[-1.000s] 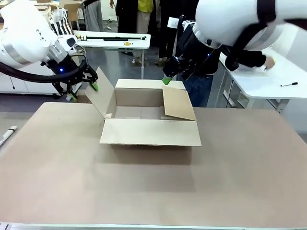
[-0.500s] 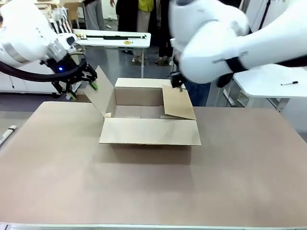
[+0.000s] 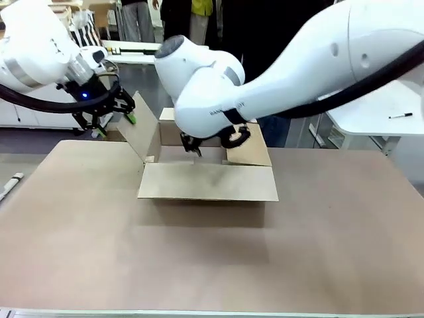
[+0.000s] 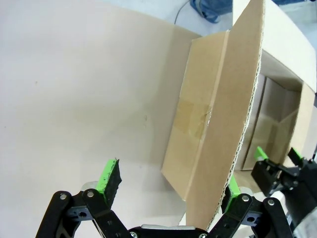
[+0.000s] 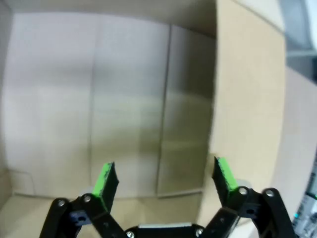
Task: Pack the gift set into the box.
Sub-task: Place both hands on the side flaps of the Package Box and spread them outward.
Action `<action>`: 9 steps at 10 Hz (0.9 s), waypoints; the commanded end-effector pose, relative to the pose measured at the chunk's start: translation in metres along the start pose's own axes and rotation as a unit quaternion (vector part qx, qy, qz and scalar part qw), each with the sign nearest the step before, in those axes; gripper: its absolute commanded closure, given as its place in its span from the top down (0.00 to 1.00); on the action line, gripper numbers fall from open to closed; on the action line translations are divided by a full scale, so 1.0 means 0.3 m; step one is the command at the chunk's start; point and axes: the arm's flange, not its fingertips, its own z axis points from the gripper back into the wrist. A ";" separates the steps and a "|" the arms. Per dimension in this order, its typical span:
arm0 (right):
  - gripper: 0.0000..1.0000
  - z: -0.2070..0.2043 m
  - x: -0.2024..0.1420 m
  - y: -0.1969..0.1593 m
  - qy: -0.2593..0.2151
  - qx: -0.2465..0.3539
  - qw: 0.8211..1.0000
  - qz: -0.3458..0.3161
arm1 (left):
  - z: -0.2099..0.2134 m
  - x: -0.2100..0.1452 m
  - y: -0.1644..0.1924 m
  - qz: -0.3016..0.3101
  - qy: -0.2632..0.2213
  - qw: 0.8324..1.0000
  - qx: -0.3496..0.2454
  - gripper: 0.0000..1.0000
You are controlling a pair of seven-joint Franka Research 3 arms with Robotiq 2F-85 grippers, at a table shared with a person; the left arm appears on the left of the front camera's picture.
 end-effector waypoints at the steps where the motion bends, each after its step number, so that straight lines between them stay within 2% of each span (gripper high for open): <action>1: 1.00 0.028 0.035 -0.046 -0.013 0.001 1.000 -0.001 | 0.005 -0.006 0.002 0.002 -0.005 1.000 0.008 1.00; 6: 1.00 -0.046 0.052 -0.086 -0.016 -0.057 0.998 -0.006 | 0.005 -0.006 0.002 0.002 -0.005 1.000 0.008 1.00; 9: 1.00 -0.035 0.057 -0.149 -0.029 -0.117 0.993 -0.015 | 0.005 -0.006 0.002 0.002 -0.005 1.000 0.008 1.00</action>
